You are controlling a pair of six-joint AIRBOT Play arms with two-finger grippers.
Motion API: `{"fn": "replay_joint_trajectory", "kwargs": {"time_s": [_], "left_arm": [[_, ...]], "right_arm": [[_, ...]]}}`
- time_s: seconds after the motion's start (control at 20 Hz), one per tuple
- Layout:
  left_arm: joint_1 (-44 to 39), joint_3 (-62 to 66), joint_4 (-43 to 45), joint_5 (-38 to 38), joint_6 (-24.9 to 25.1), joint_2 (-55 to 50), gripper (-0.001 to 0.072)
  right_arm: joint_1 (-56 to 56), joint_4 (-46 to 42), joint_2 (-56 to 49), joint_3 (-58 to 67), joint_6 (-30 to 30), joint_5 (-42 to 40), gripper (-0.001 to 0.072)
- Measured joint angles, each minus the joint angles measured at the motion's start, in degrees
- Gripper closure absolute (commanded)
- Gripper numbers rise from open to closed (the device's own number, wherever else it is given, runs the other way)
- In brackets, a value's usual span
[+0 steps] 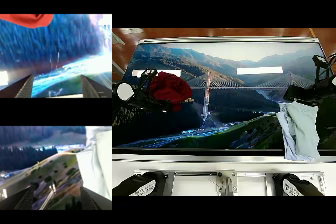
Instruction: Fold the shirts.
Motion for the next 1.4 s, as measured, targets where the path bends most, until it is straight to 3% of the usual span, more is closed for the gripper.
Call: {"fn": "replay_joint_trajectory", "kwargs": {"time_s": [0.2,0.45,0.75,1.05,1.1,1.15,1.2,1.25,1.4], "left_arm": [[4.4,4.3,2.8,3.6,-1.7,-4.7,0.0002],[11.9,20.8,3.9,5.0,-2.8,-20.2,0.0001],[13.9,40.1,-0.8,2.0,-3.5,-42.4,0.0000],[14.2,47.1,-2.8,0.8,-4.0,-54.3,0.0007],[14.2,47.6,-2.8,0.9,-4.0,-55.3,0.0136],[14.2,47.9,-3.0,1.1,-4.0,-56.1,0.0411],[14.2,48.1,-3.0,1.3,-4.0,-56.7,0.0607],[14.2,48.3,-3.1,1.5,-4.0,-57.1,0.0658],[14.2,48.6,-3.1,1.5,-4.0,-57.3,0.0666]], "right_arm": [[0.0,0.6,0.0,0.0,0.0,-0.3,0.0029],[0.0,0.9,0.0,0.0,0.0,-0.9,0.0029],[0.0,2.3,0.0,0.0,0.0,-3.9,0.0030],[0.0,3.6,0.0,0.0,0.0,-5.3,0.0030],[0.0,3.9,0.0,0.0,0.0,-5.4,0.0029],[0.0,4.0,0.0,0.0,0.0,-5.5,0.0029],[0.0,4.1,0.0,0.0,0.0,-5.5,0.0030],[0.0,4.2,0.0,0.0,0.0,-5.6,0.0030],[0.0,4.6,0.0,0.0,0.0,-5.6,0.0029]]}}
